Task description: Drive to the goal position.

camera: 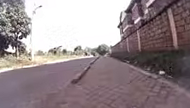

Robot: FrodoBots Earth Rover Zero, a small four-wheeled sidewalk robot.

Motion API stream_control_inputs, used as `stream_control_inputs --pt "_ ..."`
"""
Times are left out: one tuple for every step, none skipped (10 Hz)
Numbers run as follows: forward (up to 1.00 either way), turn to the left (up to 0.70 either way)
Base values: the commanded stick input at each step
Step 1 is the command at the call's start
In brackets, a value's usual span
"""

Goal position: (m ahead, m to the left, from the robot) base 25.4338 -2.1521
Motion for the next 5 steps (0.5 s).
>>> stream_control_inputs --pt "1.00 0.00" --pt "1.00 0.00" --pt "1.00 0.00" --pt "1.00 0.00" --pt "1.00 -0.12"
